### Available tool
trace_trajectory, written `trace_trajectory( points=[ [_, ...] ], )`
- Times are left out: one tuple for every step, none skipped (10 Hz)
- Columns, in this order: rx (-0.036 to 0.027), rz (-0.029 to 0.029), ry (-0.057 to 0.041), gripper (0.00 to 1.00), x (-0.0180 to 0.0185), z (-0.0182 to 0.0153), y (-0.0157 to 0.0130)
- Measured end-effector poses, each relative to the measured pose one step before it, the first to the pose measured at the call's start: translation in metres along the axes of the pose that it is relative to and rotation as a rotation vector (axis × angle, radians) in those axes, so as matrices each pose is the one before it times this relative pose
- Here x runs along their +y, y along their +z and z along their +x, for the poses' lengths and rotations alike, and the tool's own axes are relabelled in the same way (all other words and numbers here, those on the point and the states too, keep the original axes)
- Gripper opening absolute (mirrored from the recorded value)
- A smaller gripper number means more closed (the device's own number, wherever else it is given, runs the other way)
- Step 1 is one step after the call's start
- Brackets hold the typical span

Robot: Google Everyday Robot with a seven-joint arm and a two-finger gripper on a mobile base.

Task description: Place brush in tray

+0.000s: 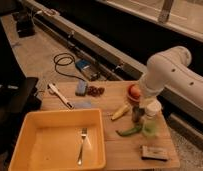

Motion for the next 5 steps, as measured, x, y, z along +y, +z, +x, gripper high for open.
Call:
trace_trajectory(
  points=[
    [0.00057, 0.00293, -0.00723, 0.65, -0.00084, -0.00167, -0.00053],
    [0.00019, 0.00013, 0.00154, 0.65, 0.00036, 0.00067, -0.00023],
    [-0.0007, -0.00038, -0.00041, 0.65, -0.00004, -0.00044, 0.0001],
    [-0.00038, -0.00021, -0.00097, 0.65, -0.00025, -0.00053, 0.00022],
    [-0.00228, -0.00002, 0.00201, 0.65, -0.00057, -0.00048, -0.00026]
  ],
)
